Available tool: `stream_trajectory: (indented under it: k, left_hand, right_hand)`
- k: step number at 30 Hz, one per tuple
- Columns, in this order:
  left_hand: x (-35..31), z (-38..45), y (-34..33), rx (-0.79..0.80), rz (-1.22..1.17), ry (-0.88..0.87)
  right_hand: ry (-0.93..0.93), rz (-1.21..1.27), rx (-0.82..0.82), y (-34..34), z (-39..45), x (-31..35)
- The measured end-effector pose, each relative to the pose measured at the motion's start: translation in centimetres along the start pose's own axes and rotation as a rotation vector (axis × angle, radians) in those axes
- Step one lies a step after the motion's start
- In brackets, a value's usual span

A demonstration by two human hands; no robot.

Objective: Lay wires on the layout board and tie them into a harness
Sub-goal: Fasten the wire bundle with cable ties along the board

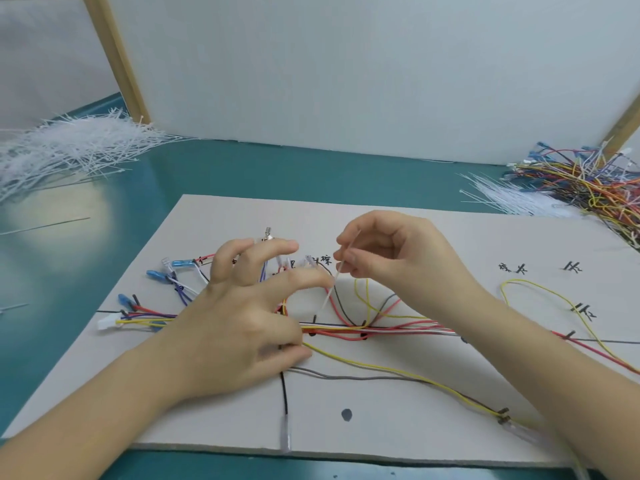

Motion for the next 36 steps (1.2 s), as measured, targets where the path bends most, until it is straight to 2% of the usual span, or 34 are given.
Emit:
stream_trajectory:
  k: [4, 10, 15, 21, 23, 28, 32, 36]
  left_hand:
    - [0.0, 0.2, 0.3, -0.009, -0.016, 0.023]
    - [-0.3, 0.1, -0.2, 0.008, 0.000, 0.019]
    - [-1.0, 0.0, -0.5, 0.016, 0.033, -0.019]
    - [-0.7, 0.0, -0.4, -0.017, 0.090, 0.022]
    - [-0.2, 0.1, -0.2, -0.035, 0.108, 0.064]
    - [-0.2, 0.0, 0.1, -0.077, 0.116, 0.053]
    - [0.0, 0.0, 0.1, -0.069, 0.108, 0.071]
    - [0.4, 0.1, -0.1, -0.039, 0.110, 0.102]
  right_hand:
    - [0.017, -0.100, -0.027, 0.2, -0.4, -0.9]
    - [0.037, -0.029, -0.050, -0.1, -0.6, -1.8]
    - [0.194, 0.096, -0.269, 2.3, -0.5, 0.1]
    - [0.148, -0.013, -0.080, 0.7, -0.2, -0.6]
    - [0.185, -0.110, -0.048, 0.4, -0.3, -0.2]
    - [0.408, -0.487, 0.167, -1.6, -0.8, 1.3]
    - [0.535, -0.799, 0.161, -1.8, -0.9, 2.4]
    - [0.548, -0.964, 0.166, -0.9, -0.7, 1.9]
Point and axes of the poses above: each hand's wrist, its own z-axis towards the middle knuckle, its own y-axis out of the back of the hand, x = y × z, the point moved 10 cm from there along z, towards the middle knuckle, and after that the axes turned 15 degrees about y, right-handed, at the moved point
